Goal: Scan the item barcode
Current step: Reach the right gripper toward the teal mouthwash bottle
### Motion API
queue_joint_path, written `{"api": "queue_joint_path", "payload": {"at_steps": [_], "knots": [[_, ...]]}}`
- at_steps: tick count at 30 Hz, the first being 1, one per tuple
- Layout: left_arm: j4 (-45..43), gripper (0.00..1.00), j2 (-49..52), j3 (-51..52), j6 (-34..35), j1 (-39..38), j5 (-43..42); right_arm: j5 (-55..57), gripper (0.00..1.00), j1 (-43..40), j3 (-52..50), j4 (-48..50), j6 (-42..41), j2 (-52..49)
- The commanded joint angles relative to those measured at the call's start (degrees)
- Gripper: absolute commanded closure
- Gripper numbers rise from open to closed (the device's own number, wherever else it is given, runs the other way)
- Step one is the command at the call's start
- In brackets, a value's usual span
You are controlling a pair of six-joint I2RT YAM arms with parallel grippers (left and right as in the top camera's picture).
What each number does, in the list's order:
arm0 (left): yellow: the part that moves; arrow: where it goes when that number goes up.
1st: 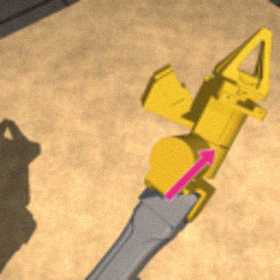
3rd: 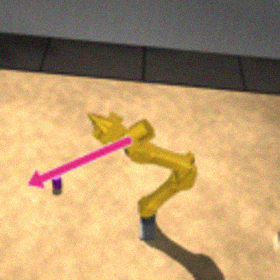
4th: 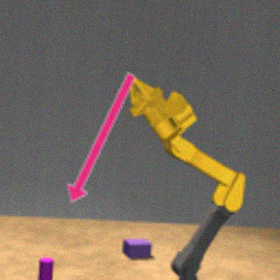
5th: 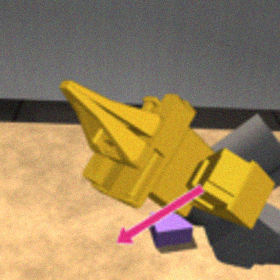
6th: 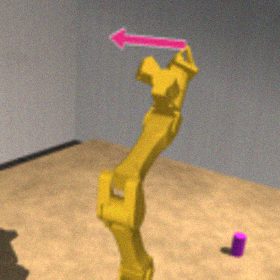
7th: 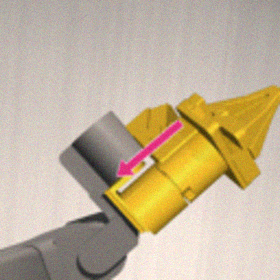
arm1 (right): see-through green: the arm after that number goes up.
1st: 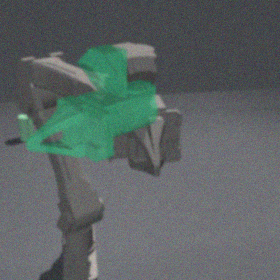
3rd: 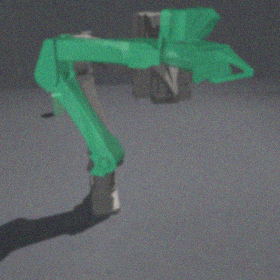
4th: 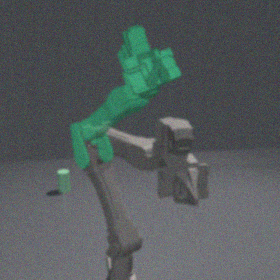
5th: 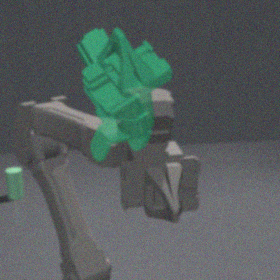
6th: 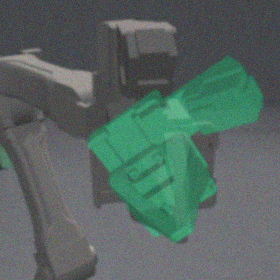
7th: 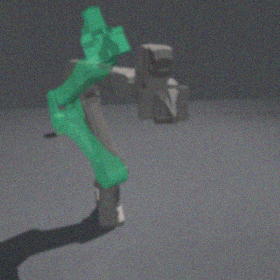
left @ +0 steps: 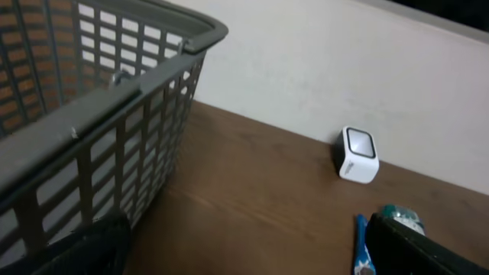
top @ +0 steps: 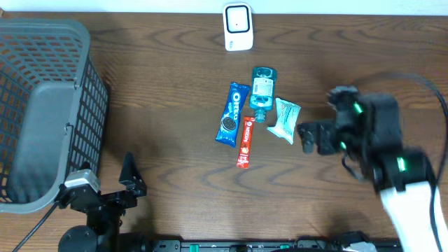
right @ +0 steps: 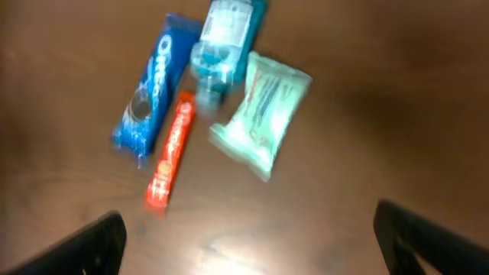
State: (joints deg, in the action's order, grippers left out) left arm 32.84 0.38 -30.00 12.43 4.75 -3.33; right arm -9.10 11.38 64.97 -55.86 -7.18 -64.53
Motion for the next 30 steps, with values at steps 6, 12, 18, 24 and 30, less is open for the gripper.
{"api": "queue_joint_path", "payload": {"at_steps": [6, 12, 18, 24, 30], "knots": [[2.56, 0.02, 0.17, 0.87, 0.35, 0.00, -0.70, -6.78, 0.01, 4.02, 13.81, -0.74, -1.36, -19.85], [6.01, 0.02, 0.17, 0.90, 0.33, 0.00, -0.68, -9.16, 0.01, 5.01, 14.53, 7.41, -7.10, -30.08], [8.31, 0.02, 0.17, 0.90, 0.33, 0.00, -0.68, -2.16, 0.01, 5.22, 26.03, 2.43, -12.74, -41.51], [8.74, 0.02, 0.17, 0.90, 0.33, 0.00, -0.68, 2.93, 0.01, 5.20, 42.49, -5.46, -12.20, -50.64], [10.71, 0.02, 0.17, 0.90, 0.33, 0.00, -0.68, 0.57, 0.01, 5.40, 43.69, -3.74, -11.26, -50.93]]}}
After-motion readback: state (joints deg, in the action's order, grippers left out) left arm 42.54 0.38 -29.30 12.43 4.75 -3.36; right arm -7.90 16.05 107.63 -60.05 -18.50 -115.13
